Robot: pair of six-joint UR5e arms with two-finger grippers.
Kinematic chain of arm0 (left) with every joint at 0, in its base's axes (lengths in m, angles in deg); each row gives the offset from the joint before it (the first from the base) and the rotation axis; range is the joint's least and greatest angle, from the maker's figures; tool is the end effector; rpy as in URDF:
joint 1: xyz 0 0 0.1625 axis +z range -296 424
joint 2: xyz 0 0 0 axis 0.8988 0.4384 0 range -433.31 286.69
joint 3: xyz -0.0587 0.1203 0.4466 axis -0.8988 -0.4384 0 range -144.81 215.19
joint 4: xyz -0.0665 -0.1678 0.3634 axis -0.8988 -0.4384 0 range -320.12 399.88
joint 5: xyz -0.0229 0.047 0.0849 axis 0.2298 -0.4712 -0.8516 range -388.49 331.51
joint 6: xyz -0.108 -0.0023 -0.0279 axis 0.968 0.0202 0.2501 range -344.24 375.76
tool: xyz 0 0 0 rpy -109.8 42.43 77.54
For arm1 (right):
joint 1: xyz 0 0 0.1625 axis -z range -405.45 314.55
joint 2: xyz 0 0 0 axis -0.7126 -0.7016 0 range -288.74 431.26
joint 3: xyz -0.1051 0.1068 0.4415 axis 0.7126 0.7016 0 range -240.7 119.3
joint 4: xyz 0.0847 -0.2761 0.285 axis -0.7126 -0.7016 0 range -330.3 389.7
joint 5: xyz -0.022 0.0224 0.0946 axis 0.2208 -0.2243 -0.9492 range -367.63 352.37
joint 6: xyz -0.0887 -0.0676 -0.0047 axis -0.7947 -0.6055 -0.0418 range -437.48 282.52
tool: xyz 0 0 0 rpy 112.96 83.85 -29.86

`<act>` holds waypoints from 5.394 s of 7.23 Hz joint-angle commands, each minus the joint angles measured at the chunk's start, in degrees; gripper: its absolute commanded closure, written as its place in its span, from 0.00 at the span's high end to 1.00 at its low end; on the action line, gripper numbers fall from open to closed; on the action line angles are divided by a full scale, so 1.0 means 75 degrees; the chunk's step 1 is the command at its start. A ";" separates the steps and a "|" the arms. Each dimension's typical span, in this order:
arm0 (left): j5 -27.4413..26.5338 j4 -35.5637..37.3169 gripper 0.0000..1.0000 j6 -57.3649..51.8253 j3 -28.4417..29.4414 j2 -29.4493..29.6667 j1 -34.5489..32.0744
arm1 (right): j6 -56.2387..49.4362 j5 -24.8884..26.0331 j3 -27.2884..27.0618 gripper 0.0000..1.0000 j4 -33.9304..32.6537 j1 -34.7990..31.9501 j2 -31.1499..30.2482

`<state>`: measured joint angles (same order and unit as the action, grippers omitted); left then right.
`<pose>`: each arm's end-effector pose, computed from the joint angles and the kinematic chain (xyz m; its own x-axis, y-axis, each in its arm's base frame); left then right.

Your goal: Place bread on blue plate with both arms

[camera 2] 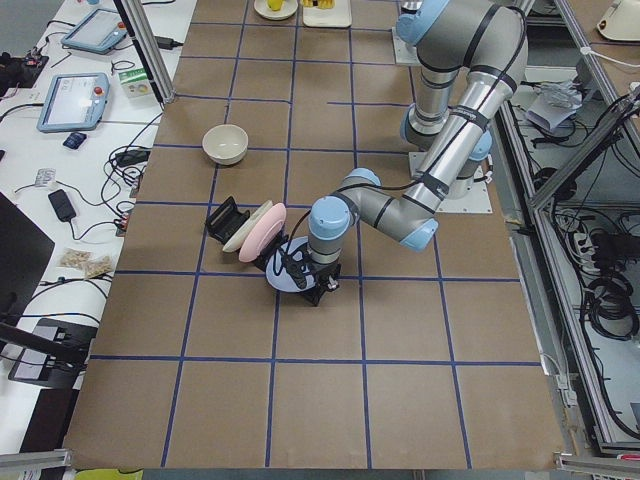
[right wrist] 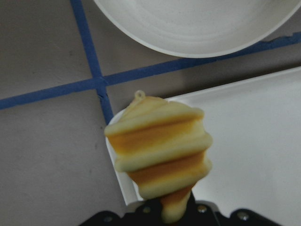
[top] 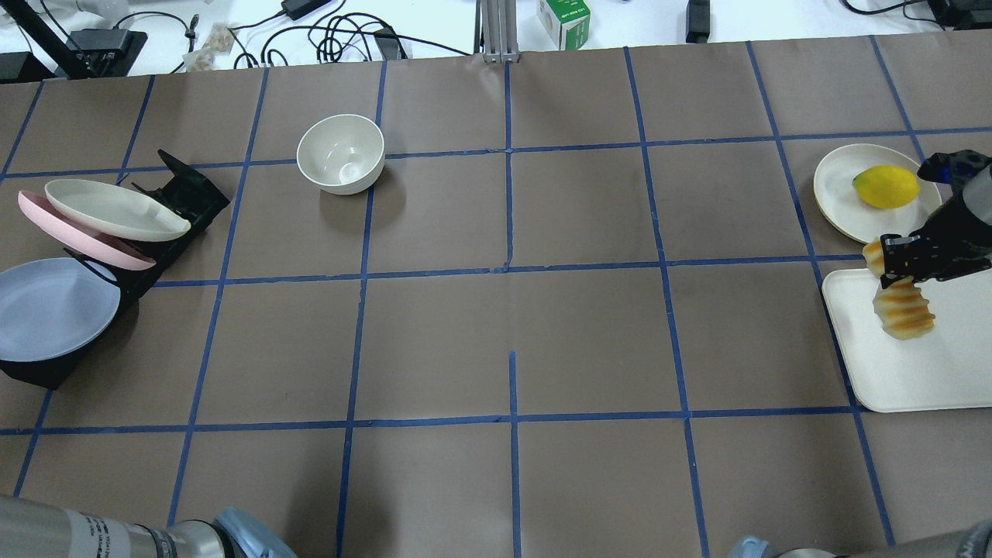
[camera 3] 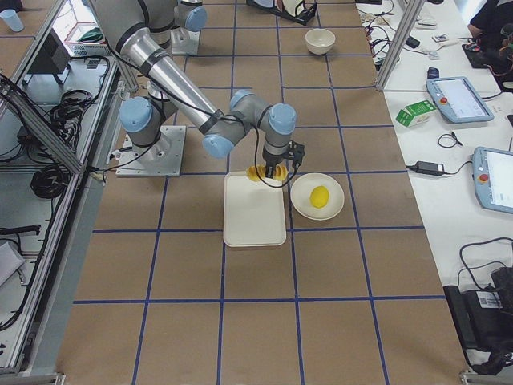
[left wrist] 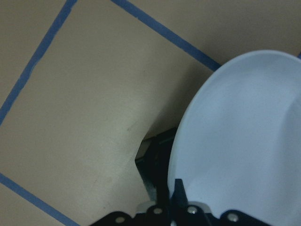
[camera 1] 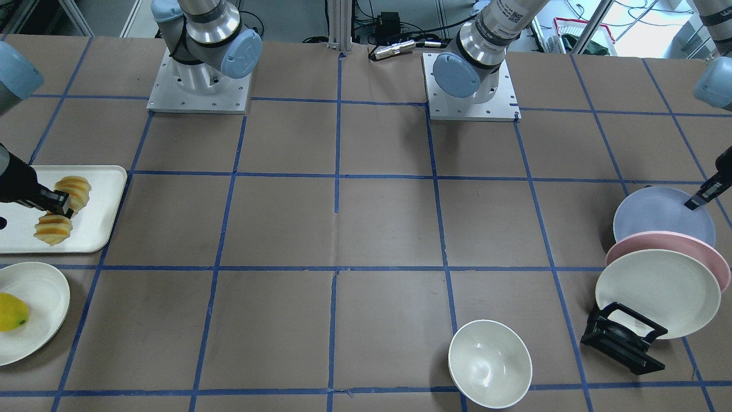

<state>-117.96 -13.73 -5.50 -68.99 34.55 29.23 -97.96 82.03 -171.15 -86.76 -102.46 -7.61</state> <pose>0.3963 -0.4386 0.2992 -0.8289 -0.5590 -0.0189 -0.5564 0.8276 -0.0740 -0.1630 -0.4971 0.2991 -0.9753 0.2180 -0.0368 0.2145 0.9733 0.0815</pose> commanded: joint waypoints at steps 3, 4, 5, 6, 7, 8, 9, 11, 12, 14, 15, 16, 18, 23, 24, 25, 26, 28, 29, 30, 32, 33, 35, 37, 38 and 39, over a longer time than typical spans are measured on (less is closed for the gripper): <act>-0.0432 -0.2184 0.00 -0.0107 0.0660 -0.0820 0.0018 | 0.1498 -0.0072 0.0770 0.00 0.0797 -0.1430 -0.0137; -0.0805 -0.3283 0.00 -0.0131 0.0696 -0.1368 0.0041 | 0.1652 -0.0072 0.0793 0.00 0.1006 -0.1549 -0.0149; -0.0820 -0.4385 0.00 -0.0131 0.0638 -0.1919 0.0030 | 0.1677 -0.0084 0.0782 0.00 0.1020 -0.1562 -0.0149; -0.0658 -0.5347 0.00 -0.0131 0.0580 -0.2354 -0.0028 | 0.1688 -0.0095 0.0781 0.00 0.1078 -0.1574 -0.0160; -0.0007 -0.5774 0.00 -0.0119 0.0579 -0.2625 -0.0307 | 0.1712 -0.0107 0.0781 0.00 0.1136 -0.1585 -0.0160; 0.0302 -0.5767 0.00 -0.0003 0.0579 -0.2790 -0.1134 | 0.1851 -0.0142 0.0781 0.00 0.1207 -0.1597 -0.0172; 0.0548 -0.5744 0.00 0.0114 0.0579 -0.2850 -0.1942 | 0.2027 -0.0432 0.0781 0.00 0.1312 -0.1667 -0.0265; 0.1938 -0.5174 0.00 0.0918 0.0346 -0.2594 -0.3397 | 0.2774 -0.0436 0.0781 0.00 0.1348 -0.2203 -0.0371; 0.2224 -0.4195 0.00 0.1817 -0.0050 -0.2500 -0.4146 | 0.3150 -0.0435 0.0781 0.00 0.1348 -0.2427 -0.0371; 0.2576 -0.1374 0.00 0.3319 -0.1208 -0.2010 -0.5274 | 0.3224 -0.0447 0.0770 0.00 0.1348 -0.2616 -0.0395; 0.2799 -0.0468 0.00 0.4301 -0.1620 -0.1717 -0.5801 | 0.3479 -0.0459 0.0770 0.00 0.1336 -0.2756 -0.0395; 0.2754 0.0528 0.00 0.5181 -0.1810 -0.1412 -0.6444 | 0.3957 -0.0482 0.0781 0.00 0.1336 -0.3036 -0.0395; 0.2719 0.1785 0.00 0.6159 -0.2137 -0.0849 -0.7233 | 0.4894 -0.0540 0.0793 0.00 0.1231 -0.3692 -0.0371; 0.2204 0.3526 0.07 0.7603 -0.2303 0.0173 -0.8207 | 0.6595 -0.0868 0.0852 0.00 0.0423 -0.4829 -0.0009; 0.2006 0.3526 0.86 0.7661 -0.2315 0.0231 -0.8266 | 0.6970 -0.0892 0.0840 0.00 0.0004 -0.5121 0.0085; 0.2004 0.3549 1.00 0.7964 -0.2234 0.0023 -0.8302 | 0.7322 -0.0892 0.0886 0.00 -0.0151 -0.5356 0.0213; 0.1981 0.3491 1.00 0.7897 -0.2048 -0.0304 -0.8233 | 0.7546 -0.0892 0.1119 0.00 -0.0164 -0.5568 0.0412; 0.1444 0.1628 1.00 0.6592 -0.1452 -0.1077 -0.7754 | 0.8435 -0.0881 0.1646 0.00 -0.0268 -0.6316 0.0962; 0.0548 0.0375 1.00 0.5331 -0.1054 -0.1522 -0.7485 | 0.8717 -0.0869 0.1846 0.00 -0.0304 -0.6621 0.1231; -0.0250 -0.1100 1.00 0.4228 -0.0447 -0.1921 -0.7238 | 0.8604 -0.0788 0.1883 0.00 -0.0652 -0.6891 0.1455; -0.0866 -0.4603 1.00 0.3246 0.1216 -0.2660 -0.7014 | 0.8242 -0.0775 0.1895 0.00 -0.1287 -0.7303 0.1877; -0.0705 -0.4792 1.00 0.3012 0.1548 -0.2675 -0.7013 | 0.7868 -0.0775 0.1906 0.00 -0.1382 -0.7350 0.2006; 0.0023 -0.4945 1.00 0.2227 0.1389 -0.2675 -0.7199 | 0.6977 -0.0799 0.1906 0.00 -0.1768 -0.7351 0.2357; -0.0082 -0.4819 1.00 0.1418 0.1305 -0.2745 -0.7259 | 0.6939 -0.0881 0.1918 0.00 -0.1944 -0.7374 0.2487; -0.0012 -0.4771 1.00 0.1532 0.1282 -0.2791 -0.7259 | 0.6939 -0.0881 0.1953 0.00 -0.2165 -0.7374 0.2616; -0.0012 -0.4817 1.00 0.1591 0.1294 -0.2943 -0.7236 | 0.6939 -0.0869 0.2046 0.03 -0.2191 -0.7374 0.2675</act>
<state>-118.19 -49.78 6.23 -59.27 13.52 -25.12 -45.85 75.48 -156.43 -102.34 -157.75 11.69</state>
